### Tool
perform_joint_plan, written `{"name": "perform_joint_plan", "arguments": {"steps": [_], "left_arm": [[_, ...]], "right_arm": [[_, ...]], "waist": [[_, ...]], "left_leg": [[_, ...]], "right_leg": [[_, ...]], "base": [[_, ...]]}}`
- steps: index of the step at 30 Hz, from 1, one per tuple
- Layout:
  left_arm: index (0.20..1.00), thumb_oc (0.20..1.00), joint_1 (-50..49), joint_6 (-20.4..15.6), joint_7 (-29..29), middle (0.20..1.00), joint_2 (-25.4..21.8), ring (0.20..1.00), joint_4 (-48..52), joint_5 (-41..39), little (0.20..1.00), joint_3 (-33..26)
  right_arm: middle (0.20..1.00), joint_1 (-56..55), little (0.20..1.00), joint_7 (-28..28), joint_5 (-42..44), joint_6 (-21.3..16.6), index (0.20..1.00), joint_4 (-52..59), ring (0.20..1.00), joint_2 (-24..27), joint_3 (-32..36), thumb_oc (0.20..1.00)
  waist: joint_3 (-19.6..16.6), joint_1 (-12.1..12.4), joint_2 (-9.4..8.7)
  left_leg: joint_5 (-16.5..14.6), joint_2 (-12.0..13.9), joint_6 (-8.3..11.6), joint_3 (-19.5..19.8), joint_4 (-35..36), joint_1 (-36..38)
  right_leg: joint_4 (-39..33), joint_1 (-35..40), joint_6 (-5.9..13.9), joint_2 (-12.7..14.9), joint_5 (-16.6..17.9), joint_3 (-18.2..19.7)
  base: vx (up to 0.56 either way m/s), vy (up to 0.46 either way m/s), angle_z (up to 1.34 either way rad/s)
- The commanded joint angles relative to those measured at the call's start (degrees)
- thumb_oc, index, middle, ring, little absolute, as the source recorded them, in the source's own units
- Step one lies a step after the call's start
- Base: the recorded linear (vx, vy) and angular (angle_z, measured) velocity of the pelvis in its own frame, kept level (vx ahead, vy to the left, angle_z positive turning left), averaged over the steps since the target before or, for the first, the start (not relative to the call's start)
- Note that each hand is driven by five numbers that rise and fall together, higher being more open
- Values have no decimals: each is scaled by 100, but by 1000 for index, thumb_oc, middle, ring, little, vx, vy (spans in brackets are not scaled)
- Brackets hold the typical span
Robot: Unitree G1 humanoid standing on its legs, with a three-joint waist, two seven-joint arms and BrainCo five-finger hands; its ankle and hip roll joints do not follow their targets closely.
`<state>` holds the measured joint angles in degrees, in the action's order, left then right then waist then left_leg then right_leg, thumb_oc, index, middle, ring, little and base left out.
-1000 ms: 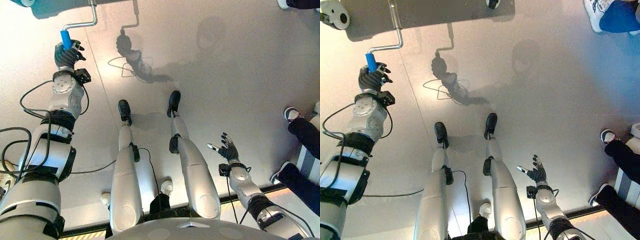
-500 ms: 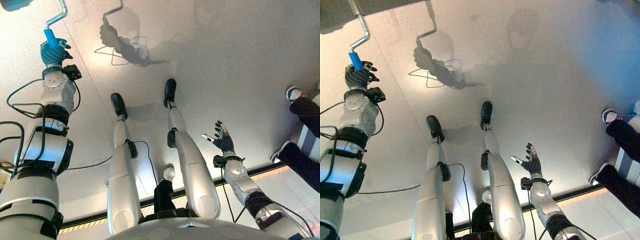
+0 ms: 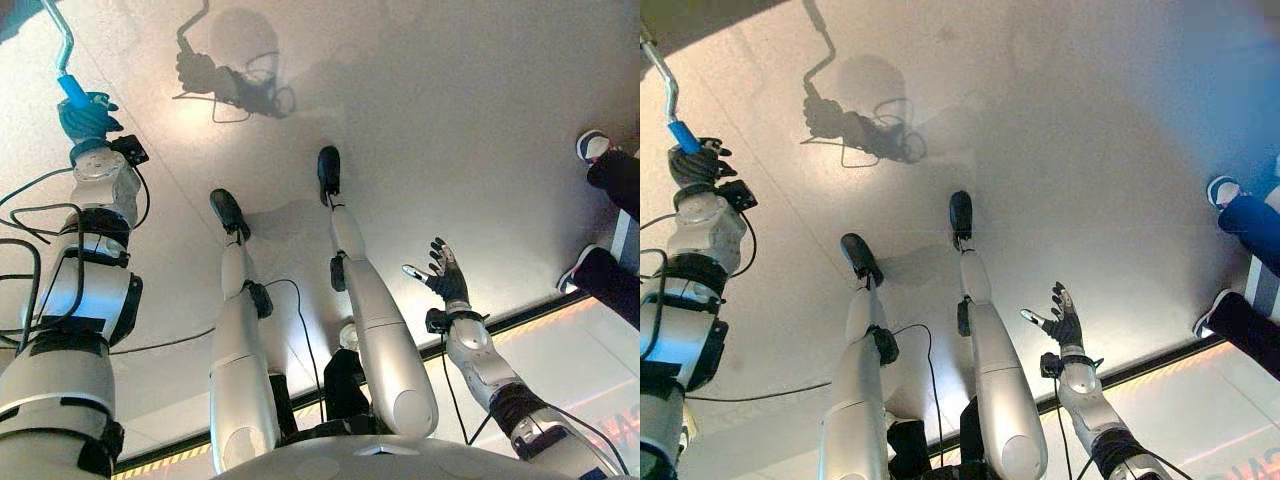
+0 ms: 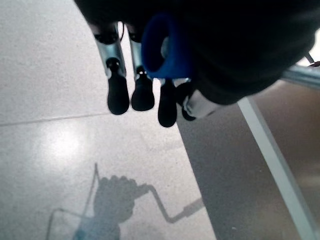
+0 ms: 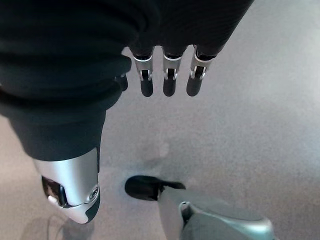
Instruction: Raise the hospital bed
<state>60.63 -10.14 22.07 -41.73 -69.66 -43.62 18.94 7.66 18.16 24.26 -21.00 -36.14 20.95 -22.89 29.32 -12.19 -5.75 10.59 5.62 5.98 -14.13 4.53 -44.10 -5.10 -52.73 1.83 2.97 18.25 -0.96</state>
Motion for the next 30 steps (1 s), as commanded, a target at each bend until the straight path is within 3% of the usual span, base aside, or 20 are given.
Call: {"name": "perform_joint_plan", "arguments": {"steps": [1, 16, 30], "left_arm": [[200, 200, 766, -385, -269, 200, 116, 200, 504, 515, 200, 236], [200, 200, 853, -694, -340, 200, 724, 200, 1555, 140, 200, 539], [200, 200, 562, -836, -496, 200, 958, 200, 2348, 20, 200, 793]], "right_arm": [[1000, -305, 1000, 56, 84, -107, 1000, 97, 1000, 223, 8, 1000], [1000, -340, 1000, -6, -20, 34, 1000, -240, 1000, 256, 74, 1000], [1000, -222, 1000, -95, -28, 245, 1000, -1154, 1000, 252, 275, 1000]], "waist": [[47, -141, 26], [47, -238, 297], [44, 18, 727]], "left_leg": [[-469, 29, -72, -112, 47, 410], [-493, -23, -62, -326, 47, 873], [-433, -169, -82, -10, 47, 1402]], "right_leg": [[293, 309, 824, 142, -547, -165], [313, 600, 823, 32, -534, 17], [388, 1277, 732, 188, -658, -252]], "base": [[9, -42, -11], [0, -25, -2], [-34, -29, 6]]}}
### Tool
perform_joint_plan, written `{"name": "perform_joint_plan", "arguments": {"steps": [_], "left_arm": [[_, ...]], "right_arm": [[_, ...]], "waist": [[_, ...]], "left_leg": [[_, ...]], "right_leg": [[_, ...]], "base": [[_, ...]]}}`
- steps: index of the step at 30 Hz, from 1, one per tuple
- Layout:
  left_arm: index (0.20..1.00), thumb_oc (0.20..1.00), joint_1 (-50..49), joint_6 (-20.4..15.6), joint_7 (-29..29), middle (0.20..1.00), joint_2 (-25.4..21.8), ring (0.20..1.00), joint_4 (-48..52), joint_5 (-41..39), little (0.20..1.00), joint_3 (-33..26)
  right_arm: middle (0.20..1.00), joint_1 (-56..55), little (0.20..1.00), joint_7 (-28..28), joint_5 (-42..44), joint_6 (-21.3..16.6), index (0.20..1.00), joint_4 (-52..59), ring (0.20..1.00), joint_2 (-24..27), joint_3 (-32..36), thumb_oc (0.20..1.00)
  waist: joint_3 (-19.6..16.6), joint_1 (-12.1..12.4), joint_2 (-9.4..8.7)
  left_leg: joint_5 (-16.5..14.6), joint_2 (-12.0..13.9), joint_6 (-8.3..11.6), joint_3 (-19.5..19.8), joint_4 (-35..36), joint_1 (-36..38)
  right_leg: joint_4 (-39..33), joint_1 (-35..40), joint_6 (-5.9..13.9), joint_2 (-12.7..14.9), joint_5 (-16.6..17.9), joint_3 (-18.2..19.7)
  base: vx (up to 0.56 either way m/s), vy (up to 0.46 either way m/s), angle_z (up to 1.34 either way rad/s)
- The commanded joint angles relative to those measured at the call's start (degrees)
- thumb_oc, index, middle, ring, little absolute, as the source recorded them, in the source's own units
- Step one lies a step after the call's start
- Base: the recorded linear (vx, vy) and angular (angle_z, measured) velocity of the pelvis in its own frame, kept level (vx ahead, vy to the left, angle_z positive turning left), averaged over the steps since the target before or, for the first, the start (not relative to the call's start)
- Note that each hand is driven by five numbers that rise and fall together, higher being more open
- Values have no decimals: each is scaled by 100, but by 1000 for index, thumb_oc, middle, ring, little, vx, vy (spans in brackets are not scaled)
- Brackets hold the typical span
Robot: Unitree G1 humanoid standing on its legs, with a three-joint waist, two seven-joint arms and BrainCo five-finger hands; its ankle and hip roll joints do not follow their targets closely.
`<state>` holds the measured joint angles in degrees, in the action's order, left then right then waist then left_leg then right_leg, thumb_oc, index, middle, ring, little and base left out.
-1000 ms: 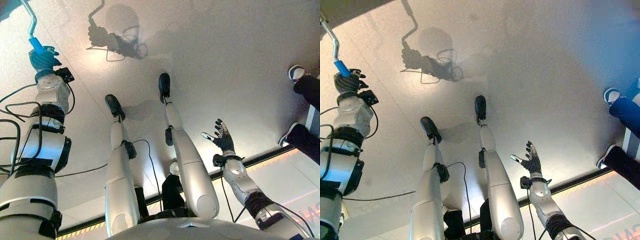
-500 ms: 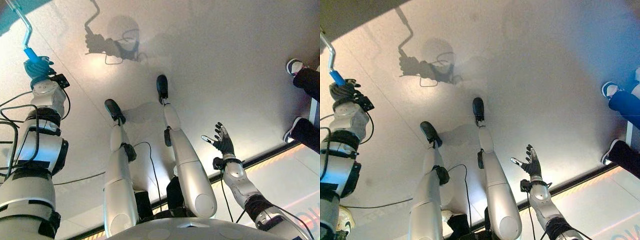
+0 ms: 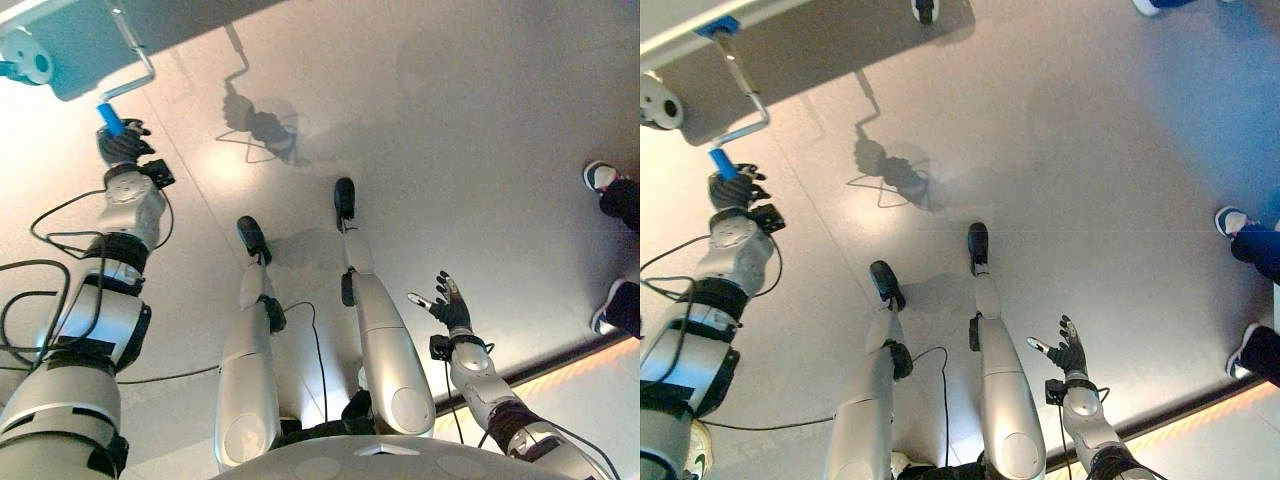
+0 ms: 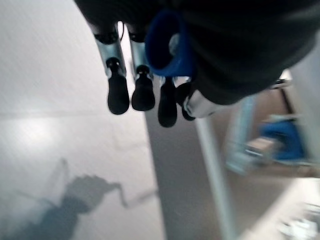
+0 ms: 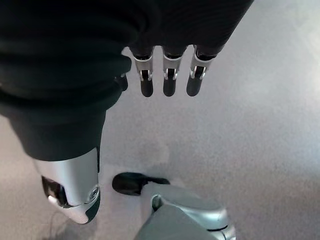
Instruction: Raise the hospital bed
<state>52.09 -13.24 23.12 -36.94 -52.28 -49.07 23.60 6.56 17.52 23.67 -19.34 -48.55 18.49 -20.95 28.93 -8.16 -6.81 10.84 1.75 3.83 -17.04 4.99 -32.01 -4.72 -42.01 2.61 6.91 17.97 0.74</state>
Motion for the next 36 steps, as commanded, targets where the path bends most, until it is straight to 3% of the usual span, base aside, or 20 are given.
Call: {"name": "perform_joint_plan", "arguments": {"steps": [1, 13, 25, 36], "left_arm": [[200, 200, 1467, -525, -598, 200, 483, 200, 536, 564, 200, 320], [200, 200, 1799, -264, -539, 200, 240, 200, -902, 544, 200, -79], [200, 200, 1675, -264, -483, 200, 286, 200, -908, 640, 200, -160], [200, 200, 1661, -372, -511, 200, 472, 200, -423, 475, 200, -11]], "right_arm": [[1000, -108, 1000, -46, 47, 78, 1000, 85, 1000, 501, 63, 1000], [1000, -206, 1000, 18, 160, -111, 1000, 443, 1000, 487, -55, 1000], [1000, -283, 1000, 122, 142, -172, 1000, 476, 1000, 462, -24, 1000], [1000, -305, 1000, 137, 118, -177, 1000, 431, 1000, 477, 6, 1000]], "waist": [[82, -383, 832], [81, -462, 539], [83, -500, 519], [82, -429, 658]], "left_leg": [[-454, 214, 130, 301, 1, 198], [-465, 302, 156, 172, 1, -126], [-482, 333, 168, 113, 1, -276], [-474, 299, 161, 209, 1, -182]], "right_leg": [[340, 230, 652, -197, -628, -431], [184, -90, 664, -301, -511, -334], [208, -314, 656, -332, -543, -299], [268, -195, 630, -284, -608, -437]], "base": [[-21, -9, 10], [10, 8, -8], [19, 5, -12], [-3, -2, 1]]}}
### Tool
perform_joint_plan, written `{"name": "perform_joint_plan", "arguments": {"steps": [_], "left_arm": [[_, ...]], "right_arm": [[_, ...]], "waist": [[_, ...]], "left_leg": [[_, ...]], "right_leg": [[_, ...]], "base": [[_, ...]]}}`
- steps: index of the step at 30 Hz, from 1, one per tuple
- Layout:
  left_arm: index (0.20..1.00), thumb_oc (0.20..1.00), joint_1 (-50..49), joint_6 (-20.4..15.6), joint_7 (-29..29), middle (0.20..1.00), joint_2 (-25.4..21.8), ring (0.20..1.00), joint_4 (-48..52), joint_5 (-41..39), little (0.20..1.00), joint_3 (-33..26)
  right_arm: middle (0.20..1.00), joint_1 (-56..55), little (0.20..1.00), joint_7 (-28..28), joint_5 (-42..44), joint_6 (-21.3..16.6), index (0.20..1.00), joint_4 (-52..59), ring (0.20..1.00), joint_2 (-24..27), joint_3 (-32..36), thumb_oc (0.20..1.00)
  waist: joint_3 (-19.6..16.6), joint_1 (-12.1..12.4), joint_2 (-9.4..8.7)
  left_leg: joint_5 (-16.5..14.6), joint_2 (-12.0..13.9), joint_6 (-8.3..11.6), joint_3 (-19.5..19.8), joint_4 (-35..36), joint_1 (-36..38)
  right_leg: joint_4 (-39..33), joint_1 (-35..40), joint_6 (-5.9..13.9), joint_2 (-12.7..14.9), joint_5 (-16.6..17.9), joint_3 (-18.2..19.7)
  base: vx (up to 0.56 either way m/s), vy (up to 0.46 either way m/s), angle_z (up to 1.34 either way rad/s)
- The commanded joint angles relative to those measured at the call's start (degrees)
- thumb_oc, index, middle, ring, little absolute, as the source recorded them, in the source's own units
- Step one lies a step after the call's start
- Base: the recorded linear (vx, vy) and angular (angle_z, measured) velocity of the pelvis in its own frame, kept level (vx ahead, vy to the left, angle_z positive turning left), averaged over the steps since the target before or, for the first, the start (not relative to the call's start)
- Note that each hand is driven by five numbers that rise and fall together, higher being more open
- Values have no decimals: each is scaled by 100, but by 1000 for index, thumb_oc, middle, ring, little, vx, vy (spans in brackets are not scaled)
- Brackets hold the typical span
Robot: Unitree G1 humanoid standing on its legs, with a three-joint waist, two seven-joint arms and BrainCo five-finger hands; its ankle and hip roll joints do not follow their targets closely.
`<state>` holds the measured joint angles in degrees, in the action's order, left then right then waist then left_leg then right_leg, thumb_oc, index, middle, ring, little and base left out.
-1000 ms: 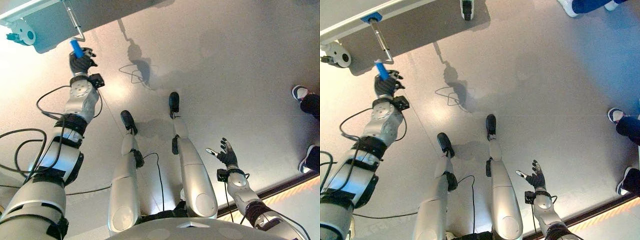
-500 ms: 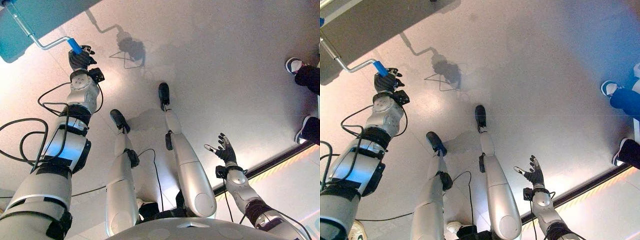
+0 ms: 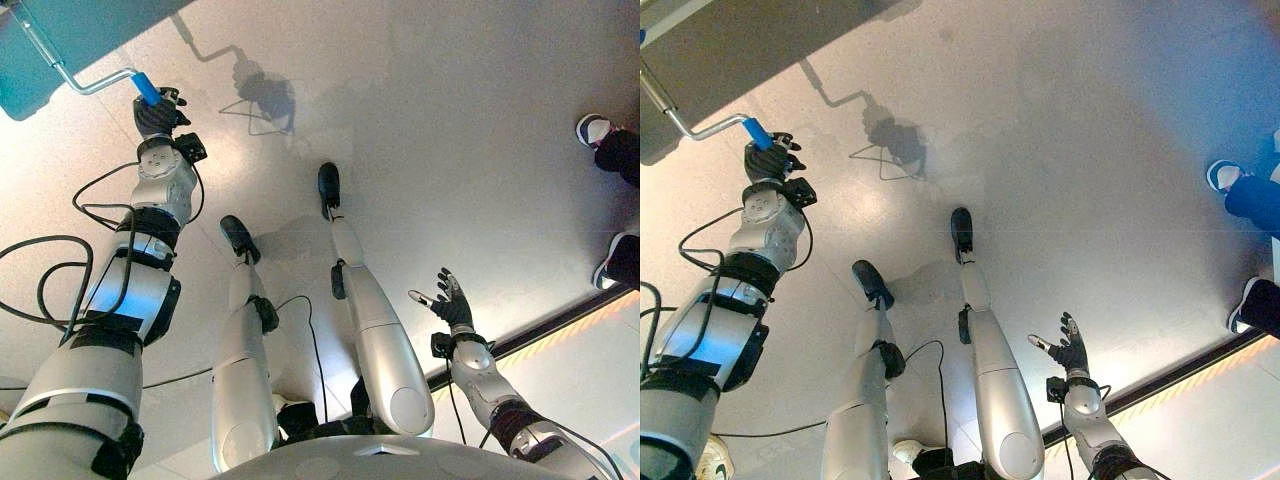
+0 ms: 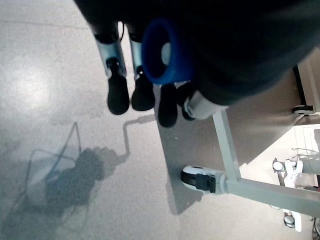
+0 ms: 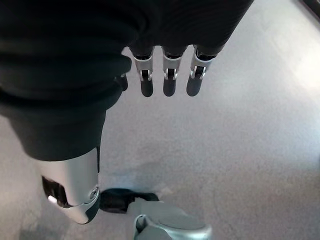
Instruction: Raise the hospital bed
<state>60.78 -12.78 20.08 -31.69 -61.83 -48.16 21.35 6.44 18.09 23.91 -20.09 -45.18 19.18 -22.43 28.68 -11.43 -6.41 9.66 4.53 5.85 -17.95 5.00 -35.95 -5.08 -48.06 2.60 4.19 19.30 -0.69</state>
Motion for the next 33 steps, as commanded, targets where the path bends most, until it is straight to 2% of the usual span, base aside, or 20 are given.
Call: {"name": "perform_joint_plan", "arguments": {"steps": [1, 6, 12, 19, 20, 22, 27, 33], "left_arm": [[200, 200, 788, -446, -215, 200, -15, 200, 609, 366, 200, 239], [200, 200, 660, -569, -246, 200, 190, 200, 1151, 265, 200, 410], [200, 200, 362, -752, -301, 200, 153, 200, 1947, 86, 200, 500], [200, 200, -212, -957, -387, 200, -272, 200, 2792, -220, 200, 371], [200, 200, -292, -969, -399, 200, -360, 200, 2866, -224, 200, 347], [200, 200, -464, -989, -414, 200, -506, 200, 3019, -251, 200, 273], [200, 200, -859, -1038, -472, 200, -919, 200, 3187, -313, 200, 102], [200, 200, -1155, -1054, -457, 200, -1173, 200, 3123, -294, 200, -93]], "right_arm": [[1000, -283, 1000, 83, 89, -91, 1000, 92, 1000, 414, 153, 1000], [1000, -207, 1000, 98, 35, -11, 1000, -15, 1000, 406, 167, 1000], [1000, -93, 1000, 80, -40, 122, 1000, -241, 1000, 406, 248, 1000], [1000, -35, 1000, 41, -88, 262, 1000, -427, 1000, 397, 354, 1000], [1000, -39, 1000, 30, -104, 272, 1000, -445, 1000, 410, 371, 1000], [1000, -49, 1000, 27, -112, 293, 1000, -445, 1000, 413, 402, 1000], [1000, -147, 1000, 15, -108, 303, 1000, -546, 1000, 398, 509, 1000], [1000, -183, 1000, 12, -91, 287, 1000, -576, 1000, 349, 537, 1000]], "waist": [[107, -97, 627], [106, -34, 676], [63, 99, 768], [39, 318, 821], [73, 337, 794], [76, 402, 781], [81, 571, 719], [93, 676, 654]], "left_leg": [[-359, 13, -43, 310, 0, 225], [-347, -29, -62, 414, 0, 366], [-350, -124, -89, 531, 0, 605], [-312, -207, -134, 728, 0, 732], [-151, -232, -171, 709, 0, 676], [-135, -258, -174, 775, 0, 671], [-104, -322, -177, 960, 0, 618], [-82, -362, -162, 1109, 0, 536]], "right_leg": [[312, 430, 624, -5, -747, -299], [375, 600, 613, 45, -775, -389], [370, 930, 621, 148, -784, -489], [338, 1234, 632, 305, -800, -700], [349, 1203, 581, 348, -675, -766], [318, 1266, 594, 393, -667, -829], [203, 1448, 638, 500, -640, -1048], [147, 1545, 675, 571, -643, -1208]], "base": [[-14, 1, 7], [-28, 0, 10], [-43, 23, 16], [-48, 33, 18], [-107, 10, 17], [-62, 23, 16], [-13, 56, 20], [3, 41, 16]]}}
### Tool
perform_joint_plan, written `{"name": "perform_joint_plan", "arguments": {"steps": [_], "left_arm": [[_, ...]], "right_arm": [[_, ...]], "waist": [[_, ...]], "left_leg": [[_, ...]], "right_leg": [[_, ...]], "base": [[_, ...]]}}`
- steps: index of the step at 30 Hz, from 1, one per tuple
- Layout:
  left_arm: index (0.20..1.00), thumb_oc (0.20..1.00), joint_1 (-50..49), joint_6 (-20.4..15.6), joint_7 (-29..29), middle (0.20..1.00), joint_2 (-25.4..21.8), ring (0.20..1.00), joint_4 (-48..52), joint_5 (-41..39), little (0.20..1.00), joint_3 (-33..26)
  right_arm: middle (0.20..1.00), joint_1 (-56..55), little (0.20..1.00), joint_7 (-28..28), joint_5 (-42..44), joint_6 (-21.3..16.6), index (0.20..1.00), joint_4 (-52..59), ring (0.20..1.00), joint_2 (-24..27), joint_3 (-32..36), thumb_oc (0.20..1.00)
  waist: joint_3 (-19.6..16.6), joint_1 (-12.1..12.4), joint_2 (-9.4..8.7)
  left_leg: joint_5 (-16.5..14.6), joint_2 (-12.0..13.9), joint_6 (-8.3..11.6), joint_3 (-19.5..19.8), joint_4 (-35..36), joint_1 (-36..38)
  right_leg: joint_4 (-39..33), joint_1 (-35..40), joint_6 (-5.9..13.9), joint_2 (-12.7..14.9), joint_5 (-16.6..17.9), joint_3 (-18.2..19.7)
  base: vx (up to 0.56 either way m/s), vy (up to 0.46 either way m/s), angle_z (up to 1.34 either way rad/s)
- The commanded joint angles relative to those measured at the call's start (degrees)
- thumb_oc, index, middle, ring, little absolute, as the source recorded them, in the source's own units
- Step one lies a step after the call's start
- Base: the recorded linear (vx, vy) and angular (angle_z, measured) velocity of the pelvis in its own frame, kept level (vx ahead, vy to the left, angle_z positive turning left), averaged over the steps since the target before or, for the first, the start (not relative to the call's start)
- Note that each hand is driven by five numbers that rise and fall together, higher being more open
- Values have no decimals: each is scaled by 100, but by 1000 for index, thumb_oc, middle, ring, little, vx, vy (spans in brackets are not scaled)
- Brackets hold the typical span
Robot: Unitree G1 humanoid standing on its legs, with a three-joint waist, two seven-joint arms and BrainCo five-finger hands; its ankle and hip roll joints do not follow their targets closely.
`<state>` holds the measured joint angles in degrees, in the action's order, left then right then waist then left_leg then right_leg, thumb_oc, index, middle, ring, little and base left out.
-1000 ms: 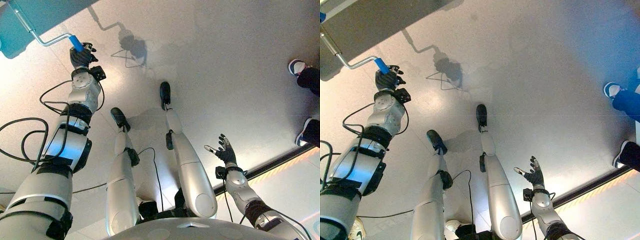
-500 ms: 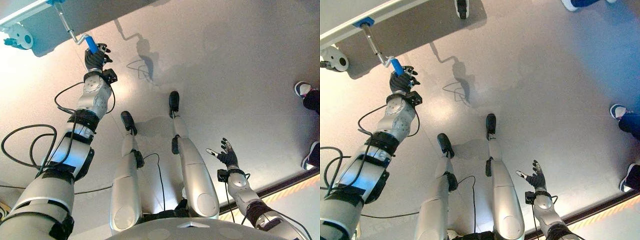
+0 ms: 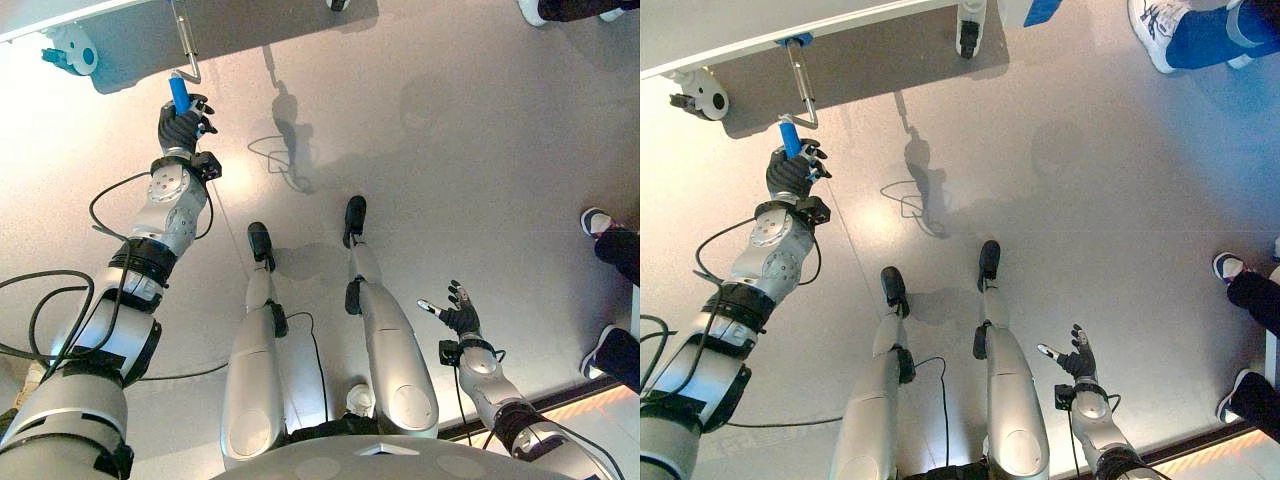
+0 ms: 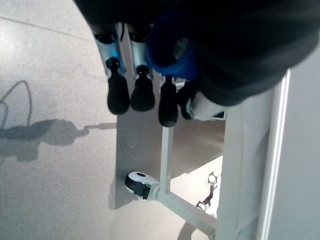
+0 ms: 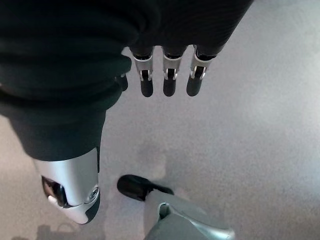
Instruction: Raise the hospital bed
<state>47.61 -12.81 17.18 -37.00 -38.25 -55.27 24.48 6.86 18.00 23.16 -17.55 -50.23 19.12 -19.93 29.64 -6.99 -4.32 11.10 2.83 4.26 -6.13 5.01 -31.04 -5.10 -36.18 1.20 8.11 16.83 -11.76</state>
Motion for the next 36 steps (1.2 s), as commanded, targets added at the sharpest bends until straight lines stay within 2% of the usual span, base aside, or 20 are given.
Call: {"name": "perform_joint_plan", "arguments": {"steps": [1, 5, 10, 11, 18, 22, 23, 24, 25, 27, 28, 29, 30, 31, 32, 34, 35, 36], "left_arm": [[200, 200, 103, -1043, -170, 200, -676, 200, 735, 429, 200, -467], [200, 200, 79, -1013, -137, 200, -756, 200, 530, 491, 200, -542], [200, 200, 240, -857, -61, 200, -846, 200, -208, 668, 200, -619], [200, 200, 275, -814, -46, 200, -838, 200, -403, 677, 200, -629], [200, 200, 1103, -382, -3, 200, -842, 200, -2221, 1062, 200, -543], [200, 200, 1337, -310, 37, 200, -867, 200, -2659, 1183, 200, -549], [200, 200, 1394, -302, 33, 200, -877, 200, -2720, 1252, 200, -515], [200, 200, 1430, -300, 66, 200, -870, 200, -2766, 1248, 200, -529], [200, 200, 1449, -296, 81, 200, -871, 200, -2822, 1269, 200, -542], [200, 200, 1510, -289, 132, 200, -857, 200, -2835, 1334, 200, -527], [200, 200, 1544, -273, 152, 200, -826, 200, -2861, 1379, 200, -522], [200, 200, 1573, -251, 163, 200, -815, 200, -2882, 1439, 200, -484], [200, 200, 1599, -260, 179, 200, -810, 200, -2893, 1448, 200, -471], [200, 200, 1628, -248, 188, 200, -806, 200, -2909, 1492, 200, -456], [200, 200, 1672, -238, 210, 200, -791, 200, -2918, 1532, 200, -430], [200, 200, 1745, -249, 247, 200, -760, 200, -2919, 1548, 200, -423], [200, 200, 1790, -253, 271, 200, -735, 200, -2913, 1560, 200, -404], [200, 200, 1820, -250, 274, 200, -698, 200, -2915, 1576, 200, -387]], "right_arm": [[1000, -223, 1000, 18, -14, 29, 1000, -68, 1000, 349, 296, 1000], [1000, -220, 1000, 14, 7, 4, 1000, -65, 1000, 337, 280, 1000], [1000, -204, 1000, 41, 60, -89, 1000, 69, 1000, 336, 207, 1000], [1000, -211, 1000, 45, 67, -105, 1000, 97, 1000, 340, 178, 1000], [1000, -167, 1000, 93, 169, -290, 1000, 481, 1000, 359, -114, 1000], [1000, -155, 1000, 119, 182, -367, 1000, 723, 1000, 378, -210, 1000], [1000, -165, 1000, 125, 183, -393, 1000, 798, 1000, 389, -231, 1000], [1000, -154, 1000, 139, 179, -416, 1000, 863, 1000, 392, -253, 1000], [1000, -176, 1000, 151, 194, -448, 1000, 964, 1000, 406, -272, 1000], [1000, -180, 1000, 191, 176, -492, 1000, 1113, 1000, 420, -293, 1000], [1000, -184, 1000, 206, 181, -506, 1000, 1175, 1000, 426, -297, 1000], [1000, -200, 1000, 225, 151, -521, 1000, 1212, 1000, 431, -319, 1000], [1000, -231, 1000, 235, 130, -534, 1000, 1257, 1000, 442, -324, 1000], [1000, -234, 1000, 252, 107, -542, 1000, 1298, 1000, 448, -333, 1000], [1000, -247, 1000, 256, 100, -553, 1000, 1329, 1000, 455, -344, 1000], [1000, -266, 1000, 271, 96, -569, 1000, 1388, 1000, 465, -353, 1000], [1000, -262, 1000, 277, 96, -572, 1000, 1406, 1000, 472, -358, 1000], [1000, -268, 1000, 284, 79, -578, 1000, 1429, 1000, 476, -376, 1000]], "waist": [[-1, 262, 425], [-2, 308, 354], [13, 346, 169], [-23, 348, 138], [12, 200, -108], [13, 129, -164], [16, 90, -192], [14, 81, -195], [16, 44, -219], [16, -5, -240], [16, -15, -227], [16, -31, -227], [16, -70, -245], [16, -75, -227], [16, -118, -232], [16, -170, -226], [16, -173, -206], [16, -190, -200]], "left_leg": [[-212, -193, -1, -55, -1, 17], [-210, -204, 6, 7, -1, -68], [-193, -196, 6, 100, -1, -279], [-353, -175, 43, 141, -1, -247], [-368, -103, 45, 114, -1, -607], [-359, -72, 38, 60, -1, -743], [-204, -83, 7, -10, -1, -869], [-363, -47, 43, 23, -1, -810], [-212, -53, 11, -32, -1, -929], [-204, -33, 15, -74, -1, -999], [-365, -9, 48, -55, -1, -939], [-364, -2, 49, -81, -1, -965], [-210, -16, 13, -146, -1, -1077], [-370, 10, 49, -116, -1, -993], [-209, -15, 17, -176, -1, -1113], [-219, -2, 17, -210, -1, -1162], [-379, 22, 52, -180, -1, -1074], [-383, 33, 53, -215, -1, -1088]], "right_leg": [[138, 366, 829, 199, -392, -139], [112, 379, 841, 221, -397, -215], [99, 315, 860, 239, -424, -336], [66, 366, 919, 207, -546, -299], [36, 21, 934, 164, -534, -229], [35, -186, 931, 128, -493, -138], [34, -314, 877, 139, -358, -161], [25, -279, 935, 109, -473, -84], [21, -417, 883, 127, -342, -110], [15, -530, 882, 108, -318, -52], [12, -490, 933, 72, -445, 20], [11, -539, 925, 62, -439, 42], [13, -669, 868, 76, -302, 16], [12, -606, 927, 53, -426, 83], [13, -742, 870, 69, -282, 60], [11, -840, 867, 54, -266, 129], [10, -781, 917, 25, -395, 198], [10, -819, 912, 22, -392, 224]], "base": [[14, 36, 13], [21, 29, 13], [48, 22, 12], [118, 2, 15], [58, 14, 5], [16, 23, -3], [17, 15, -5], [-53, 4, -7], [17, -4, -10], [14, -4, -15], [80, -6, -15], [14, -7, -10], [13, -17, -12], [-51, -23, -9], [15, -25, -11], [17, -22, -12], [76, -10, -11], [8, -26, -11]]}}
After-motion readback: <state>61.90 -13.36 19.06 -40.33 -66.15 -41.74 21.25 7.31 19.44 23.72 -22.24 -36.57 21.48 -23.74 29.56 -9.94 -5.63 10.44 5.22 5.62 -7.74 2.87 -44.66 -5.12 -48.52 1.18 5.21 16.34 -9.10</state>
